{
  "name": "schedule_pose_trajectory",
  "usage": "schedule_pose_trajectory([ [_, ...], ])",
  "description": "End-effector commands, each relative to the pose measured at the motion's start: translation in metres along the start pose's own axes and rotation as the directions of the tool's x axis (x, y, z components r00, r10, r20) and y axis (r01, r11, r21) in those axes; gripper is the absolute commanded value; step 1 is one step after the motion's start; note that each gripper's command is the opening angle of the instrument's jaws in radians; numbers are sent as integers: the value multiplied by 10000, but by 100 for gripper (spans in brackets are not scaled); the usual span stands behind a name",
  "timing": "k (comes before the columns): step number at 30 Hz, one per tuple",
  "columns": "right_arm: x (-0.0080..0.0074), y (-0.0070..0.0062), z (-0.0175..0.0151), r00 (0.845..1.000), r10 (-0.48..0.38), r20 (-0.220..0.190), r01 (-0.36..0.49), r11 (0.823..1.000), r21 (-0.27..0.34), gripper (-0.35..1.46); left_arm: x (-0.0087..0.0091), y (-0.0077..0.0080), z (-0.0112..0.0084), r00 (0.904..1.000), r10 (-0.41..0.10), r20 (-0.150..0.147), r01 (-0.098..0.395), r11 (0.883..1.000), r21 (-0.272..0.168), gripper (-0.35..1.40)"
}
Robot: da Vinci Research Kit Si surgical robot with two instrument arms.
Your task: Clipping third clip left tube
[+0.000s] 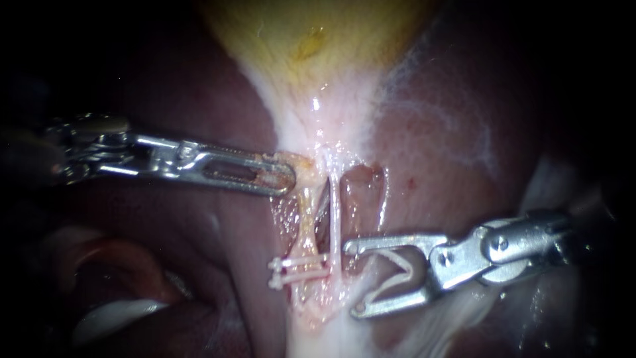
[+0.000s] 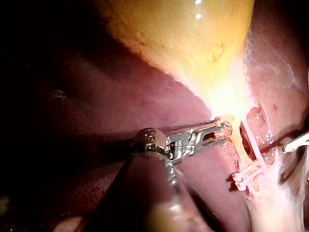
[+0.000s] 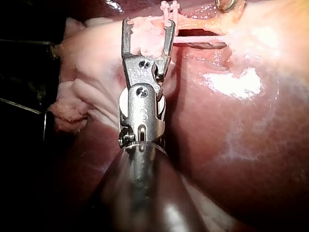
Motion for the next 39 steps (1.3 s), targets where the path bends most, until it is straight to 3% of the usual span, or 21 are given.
schedule_pose_trajectory([
  [1, 0, 0, 0, 10000, 1, -2, -1, 10000, -1, 50, 0, 0, 0, 10000, -2, 2, 2, 10000, 0, -35],
  [9, 0, 0, 0, 10000, 1, -2, -1, 10000, -2, 50, -6, -7, -18, 9999, -50, -86, 51, 9999, 112, -35],
  [16, 0, 0, 0, 10000, 1, -2, -1, 10000, -1, 50, -18, -32, -54, 9998, -191, -46, 191, 9998, -22, -35],
  [22, 0, 0, 0, 10000, 2, -2, -2, 10000, -2, 50, -25, -48, -73, 9997, -225, 129, 224, 9997, 15, -35],
  [34, 1, 1, 2, 10000, -54, 1, 54, 10000, -12, 50, -25, -49, -78, 9996, -231, 154, 230, 9997, 26, -35],
  [39, 1, 6, 11, 9988, 490, -7, -490, 9988, -83, 49, -25, -49, -78, 9996, -233, 157, 232, 9997, 23, -35],
])
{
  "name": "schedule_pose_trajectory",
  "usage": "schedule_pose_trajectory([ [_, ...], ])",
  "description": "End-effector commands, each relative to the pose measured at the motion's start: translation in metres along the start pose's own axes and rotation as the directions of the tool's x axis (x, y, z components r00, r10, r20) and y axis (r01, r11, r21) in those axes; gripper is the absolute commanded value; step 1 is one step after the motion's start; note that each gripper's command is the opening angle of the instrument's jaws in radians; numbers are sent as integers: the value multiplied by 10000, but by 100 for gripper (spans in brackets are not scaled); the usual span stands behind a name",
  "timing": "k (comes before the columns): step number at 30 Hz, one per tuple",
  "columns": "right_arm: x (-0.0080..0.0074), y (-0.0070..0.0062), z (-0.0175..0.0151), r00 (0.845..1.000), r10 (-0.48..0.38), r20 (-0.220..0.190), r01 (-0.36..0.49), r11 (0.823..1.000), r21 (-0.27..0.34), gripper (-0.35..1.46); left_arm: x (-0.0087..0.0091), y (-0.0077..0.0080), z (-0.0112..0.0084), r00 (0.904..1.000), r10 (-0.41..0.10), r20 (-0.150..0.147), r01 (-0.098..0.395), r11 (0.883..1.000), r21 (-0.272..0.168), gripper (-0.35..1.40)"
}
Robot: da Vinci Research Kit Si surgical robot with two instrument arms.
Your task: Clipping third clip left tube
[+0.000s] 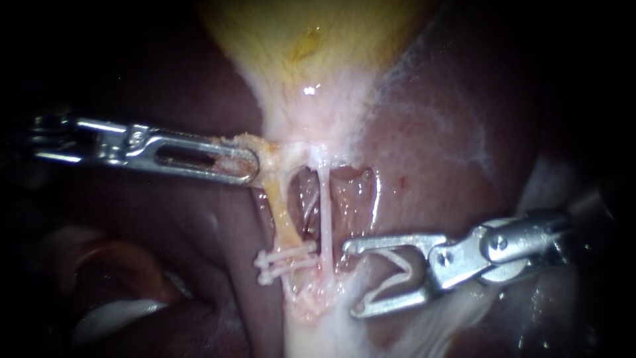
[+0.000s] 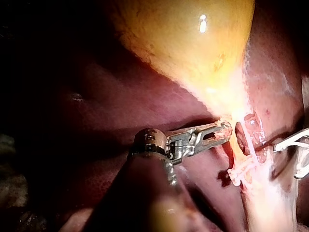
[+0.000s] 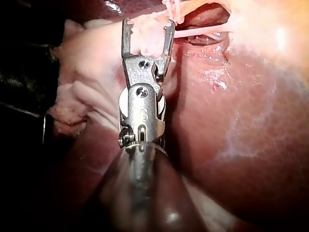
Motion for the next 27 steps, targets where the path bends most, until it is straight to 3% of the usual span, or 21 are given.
schedule_pose_trajectory([
  [1, 0, 1, 3, 9997, 233, 5, -233, 9997, -32, 49, 0, 0, 0, 10000, -1, 0, 1, 10000, -1, -35],
  [9, -7, 19, 30, 9916, 1290, -11, -1290, 9913, -243, 48, 1, -4, 0, 9999, 108, 8, -108, 9999, -20, -35],
  [20, -16, 45, 50, 9759, 2182, -34, -2182, 9751, -408, 46, 3, -9, 1, 9999, 152, 25, -152, 9999, -49, -35],
  [27, -21, 54, 59, 9677, 2520, -27, -2518, 9666, -484, 45, 3, -12, 1, 9999, 145, 35, -145, 9999, -62, -35],
])
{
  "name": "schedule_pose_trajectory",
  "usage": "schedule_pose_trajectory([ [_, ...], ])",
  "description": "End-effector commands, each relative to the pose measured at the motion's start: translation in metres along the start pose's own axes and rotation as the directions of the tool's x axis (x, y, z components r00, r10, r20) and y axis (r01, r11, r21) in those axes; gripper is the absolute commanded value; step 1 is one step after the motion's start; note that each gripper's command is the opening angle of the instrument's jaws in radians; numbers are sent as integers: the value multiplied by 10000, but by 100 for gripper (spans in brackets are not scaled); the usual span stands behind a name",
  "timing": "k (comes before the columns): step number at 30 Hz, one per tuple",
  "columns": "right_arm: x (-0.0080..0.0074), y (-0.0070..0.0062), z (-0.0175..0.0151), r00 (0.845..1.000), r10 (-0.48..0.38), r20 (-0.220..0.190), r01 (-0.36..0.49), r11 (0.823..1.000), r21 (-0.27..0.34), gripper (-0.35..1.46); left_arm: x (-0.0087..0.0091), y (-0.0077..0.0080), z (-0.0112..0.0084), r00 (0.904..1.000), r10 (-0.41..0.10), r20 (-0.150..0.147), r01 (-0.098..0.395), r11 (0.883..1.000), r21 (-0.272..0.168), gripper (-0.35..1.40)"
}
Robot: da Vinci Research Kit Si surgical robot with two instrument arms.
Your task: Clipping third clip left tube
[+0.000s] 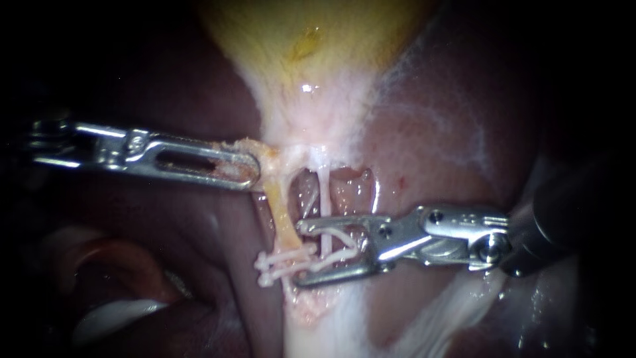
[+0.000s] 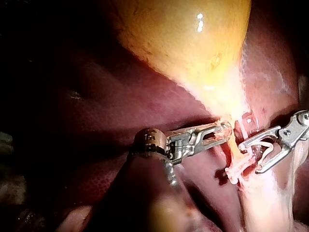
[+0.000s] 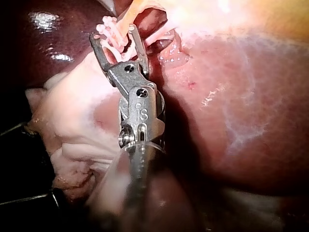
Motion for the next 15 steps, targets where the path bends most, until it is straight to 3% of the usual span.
schedule_pose_trajectory([
  [1, -1, 1, 1, 10000, -2, 2, 2, 10000, -13, 45, 0, 0, 0, 10000, -4, 6, 4, 10000, -11, -35],
  [15, -8, 19, 18, 9997, 210, 88, -208, 9997, -143, 45, 0, -1, 0, 10000, 53, 5, -53, 10000, -16, -35],
])
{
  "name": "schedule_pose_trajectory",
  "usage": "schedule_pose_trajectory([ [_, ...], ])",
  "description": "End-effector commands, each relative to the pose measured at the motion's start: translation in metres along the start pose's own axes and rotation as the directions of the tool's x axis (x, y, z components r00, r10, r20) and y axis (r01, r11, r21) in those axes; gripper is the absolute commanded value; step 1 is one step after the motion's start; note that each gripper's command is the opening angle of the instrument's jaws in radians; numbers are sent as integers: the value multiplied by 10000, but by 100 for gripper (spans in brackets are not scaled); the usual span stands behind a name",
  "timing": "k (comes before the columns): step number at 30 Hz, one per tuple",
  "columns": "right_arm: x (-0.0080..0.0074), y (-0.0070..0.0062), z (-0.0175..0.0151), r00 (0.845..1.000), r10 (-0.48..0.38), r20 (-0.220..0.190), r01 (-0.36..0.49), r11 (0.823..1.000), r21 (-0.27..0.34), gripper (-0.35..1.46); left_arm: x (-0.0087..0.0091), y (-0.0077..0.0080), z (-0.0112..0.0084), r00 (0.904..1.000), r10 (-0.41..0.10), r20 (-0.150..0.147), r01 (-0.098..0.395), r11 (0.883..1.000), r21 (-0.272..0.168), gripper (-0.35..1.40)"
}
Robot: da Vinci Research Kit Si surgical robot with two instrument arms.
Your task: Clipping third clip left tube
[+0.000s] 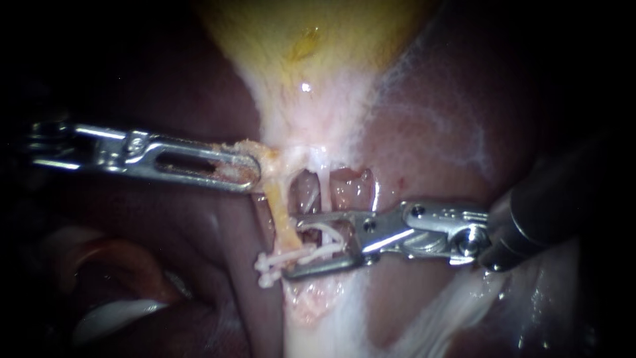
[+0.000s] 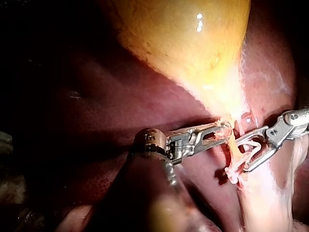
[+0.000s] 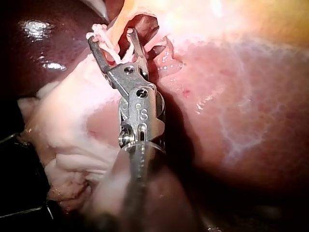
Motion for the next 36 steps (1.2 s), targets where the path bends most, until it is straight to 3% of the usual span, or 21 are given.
schedule_pose_trajectory([
  [1, 1, 0, 2, 10000, 69, 31, -69, 9999, 84, 45, 0, 0, 0, 10000, 5, -4, -5, 10000, -1, -35],
  [16, 10, 8, 35, 9930, 1021, -590, -955, 9898, 1059, 42, 0, 0, 1, 10000, 3, -1, -3, 10000, -3, -35],
  [28, 3, 10, 48, 9888, 1346, -639, -1268, 9854, 1132, 32, -1, 1, 2, 10000, 4, -2, -4, 10000, -2, -35],
  [36, 13, 14, 41, 9860, 1426, -863, -1316, 9838, 1215, 29, -2, 2, 3, 10000, 4, -2, -4, 10000, -1, -35],
])
